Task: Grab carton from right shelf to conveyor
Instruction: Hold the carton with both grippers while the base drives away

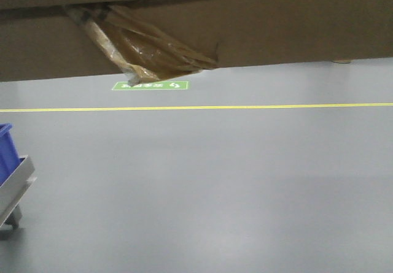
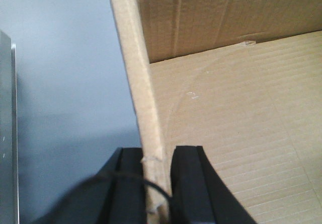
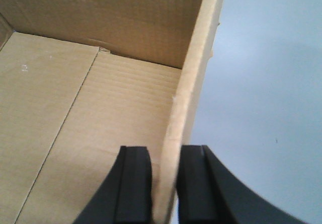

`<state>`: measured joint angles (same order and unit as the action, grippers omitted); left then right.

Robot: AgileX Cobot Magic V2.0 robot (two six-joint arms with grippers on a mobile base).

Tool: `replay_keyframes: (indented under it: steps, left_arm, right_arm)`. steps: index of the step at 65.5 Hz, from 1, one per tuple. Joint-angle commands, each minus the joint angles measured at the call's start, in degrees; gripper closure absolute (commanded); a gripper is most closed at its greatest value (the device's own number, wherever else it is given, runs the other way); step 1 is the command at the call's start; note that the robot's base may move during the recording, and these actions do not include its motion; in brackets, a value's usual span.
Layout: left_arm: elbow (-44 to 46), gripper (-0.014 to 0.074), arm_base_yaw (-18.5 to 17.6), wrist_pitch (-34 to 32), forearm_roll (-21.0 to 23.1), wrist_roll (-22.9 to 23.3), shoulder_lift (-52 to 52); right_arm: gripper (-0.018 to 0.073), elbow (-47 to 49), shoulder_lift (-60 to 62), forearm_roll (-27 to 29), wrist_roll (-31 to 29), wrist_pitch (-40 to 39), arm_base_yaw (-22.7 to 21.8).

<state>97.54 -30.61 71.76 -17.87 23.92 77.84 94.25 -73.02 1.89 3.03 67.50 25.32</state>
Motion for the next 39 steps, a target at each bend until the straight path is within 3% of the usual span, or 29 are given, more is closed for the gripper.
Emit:
replay_keyframes:
  steps: [1,39]
  left_arm:
    - [0.12,0.0612,-0.62,-1.80,1.88,-0.75,-0.70]
    - [0.12,0.0612,-0.62,-1.80,-1.39,-0.75,-0.70]
  right_arm:
    - [0.0619,0.31,0.38,0.82,-0.47,-3.69,0.02]
    - [0.0619,0.31,0.38,0.82,-0.47,-3.69,0.02]
